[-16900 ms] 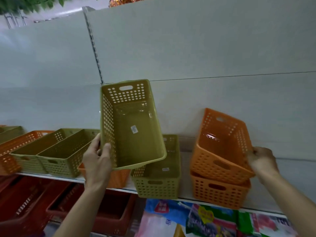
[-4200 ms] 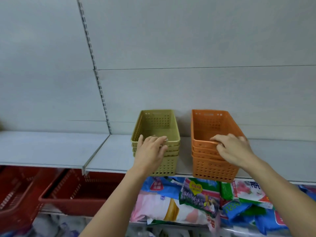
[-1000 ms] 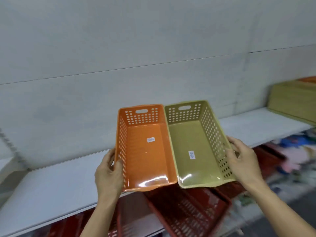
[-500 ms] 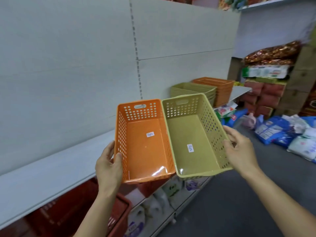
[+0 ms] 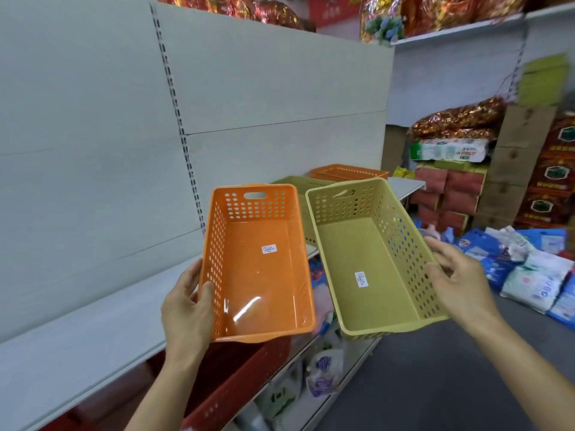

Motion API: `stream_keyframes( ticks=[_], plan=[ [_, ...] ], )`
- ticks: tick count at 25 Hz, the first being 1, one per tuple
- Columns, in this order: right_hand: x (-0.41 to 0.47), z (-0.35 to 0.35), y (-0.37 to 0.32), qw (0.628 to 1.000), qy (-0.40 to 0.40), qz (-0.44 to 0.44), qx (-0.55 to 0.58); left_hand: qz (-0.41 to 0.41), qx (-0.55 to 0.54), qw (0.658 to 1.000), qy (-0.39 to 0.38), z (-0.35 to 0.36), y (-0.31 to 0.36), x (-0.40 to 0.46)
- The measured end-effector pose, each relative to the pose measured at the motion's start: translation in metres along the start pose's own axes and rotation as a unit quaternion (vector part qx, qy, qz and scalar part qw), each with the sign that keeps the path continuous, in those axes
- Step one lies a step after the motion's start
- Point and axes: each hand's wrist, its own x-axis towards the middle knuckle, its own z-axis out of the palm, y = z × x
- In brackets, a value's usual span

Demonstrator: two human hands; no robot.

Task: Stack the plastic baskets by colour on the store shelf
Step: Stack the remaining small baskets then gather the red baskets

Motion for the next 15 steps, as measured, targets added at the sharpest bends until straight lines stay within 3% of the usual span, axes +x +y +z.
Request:
stream_keyframes(
  ticks=[9,15],
  plan=[
    [0.221,0.045,0.003,0.992,-0.055,-0.092,0.064,-0.024,0.003,0.992,0.123,0.117,0.002,0.099],
    [0.337,0.105,-0.001,0.978,-0.074,-0.136,0.142,-0.020,0.025,0.982,0.186,0.158,0.007,0.128]
  ],
)
